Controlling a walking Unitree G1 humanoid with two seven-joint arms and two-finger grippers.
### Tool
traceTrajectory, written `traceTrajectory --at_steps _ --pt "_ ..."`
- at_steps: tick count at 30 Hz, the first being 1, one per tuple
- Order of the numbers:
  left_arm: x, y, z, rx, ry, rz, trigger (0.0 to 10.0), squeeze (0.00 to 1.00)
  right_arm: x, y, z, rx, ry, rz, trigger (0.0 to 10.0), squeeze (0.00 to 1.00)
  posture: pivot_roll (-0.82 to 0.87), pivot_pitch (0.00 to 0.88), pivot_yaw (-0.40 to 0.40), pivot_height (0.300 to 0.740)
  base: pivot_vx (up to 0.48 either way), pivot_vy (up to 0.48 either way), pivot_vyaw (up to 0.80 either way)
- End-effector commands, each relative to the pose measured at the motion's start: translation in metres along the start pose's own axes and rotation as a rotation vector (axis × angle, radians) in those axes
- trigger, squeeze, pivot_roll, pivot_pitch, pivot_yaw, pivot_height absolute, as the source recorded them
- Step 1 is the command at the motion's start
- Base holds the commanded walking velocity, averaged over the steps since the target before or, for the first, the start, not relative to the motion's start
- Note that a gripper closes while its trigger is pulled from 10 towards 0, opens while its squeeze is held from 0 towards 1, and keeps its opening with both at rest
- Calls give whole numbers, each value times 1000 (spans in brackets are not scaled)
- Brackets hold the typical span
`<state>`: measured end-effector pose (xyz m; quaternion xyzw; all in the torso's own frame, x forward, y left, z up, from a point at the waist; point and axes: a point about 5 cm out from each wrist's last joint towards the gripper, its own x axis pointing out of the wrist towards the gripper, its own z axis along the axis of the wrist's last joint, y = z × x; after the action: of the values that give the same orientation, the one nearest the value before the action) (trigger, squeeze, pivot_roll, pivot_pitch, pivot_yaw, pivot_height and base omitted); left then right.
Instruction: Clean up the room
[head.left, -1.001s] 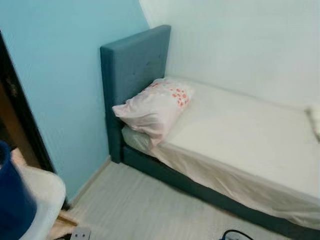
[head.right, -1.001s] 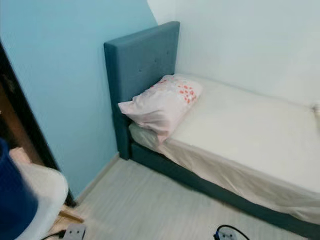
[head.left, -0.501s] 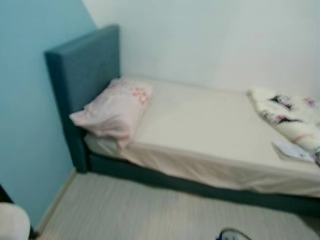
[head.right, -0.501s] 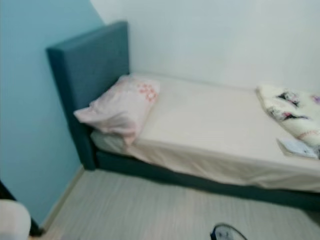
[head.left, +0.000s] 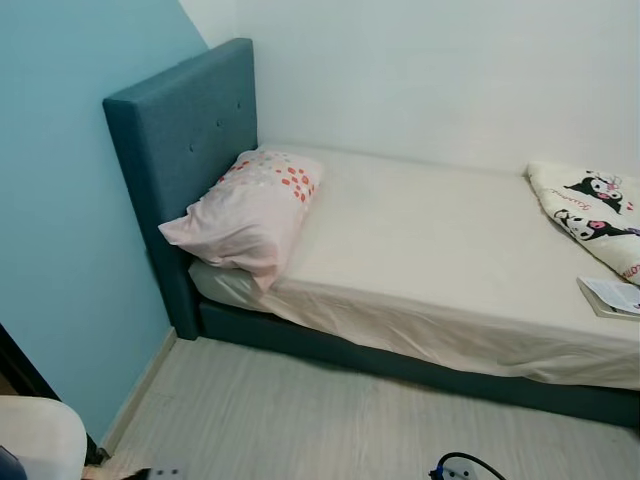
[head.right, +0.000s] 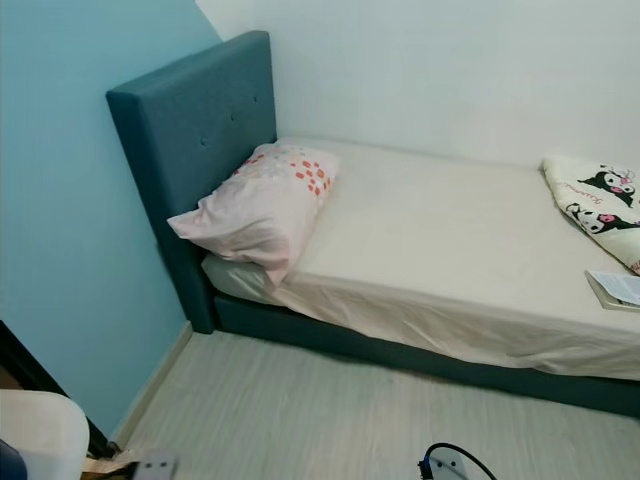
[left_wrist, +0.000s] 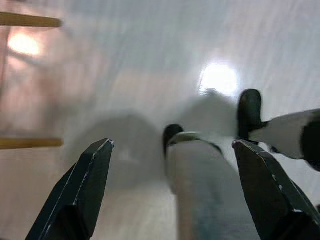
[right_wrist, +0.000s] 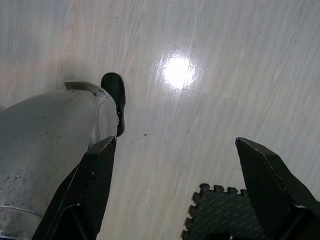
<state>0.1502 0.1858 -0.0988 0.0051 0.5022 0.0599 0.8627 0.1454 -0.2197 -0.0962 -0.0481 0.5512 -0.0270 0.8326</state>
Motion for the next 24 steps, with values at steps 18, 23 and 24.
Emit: traceTrajectory --at_steps 18,23,24 --pt "0 22 3 -18 13 15 10000 0 0 1 6 10 -12 2 10000 0 -22 0 -70 708 0 -270 -219" --pt "-3 40 -6 -17 24 30 10000 0 0 -4 2 10 -8 -8 10000 0 -22 0 -72 708 0 -480 -310" --pt "-3 41 -7 -17 25 30 10000 0 0 -5 2 4 -8 -8 10000 0 -22 0 -72 708 0 -480 0"
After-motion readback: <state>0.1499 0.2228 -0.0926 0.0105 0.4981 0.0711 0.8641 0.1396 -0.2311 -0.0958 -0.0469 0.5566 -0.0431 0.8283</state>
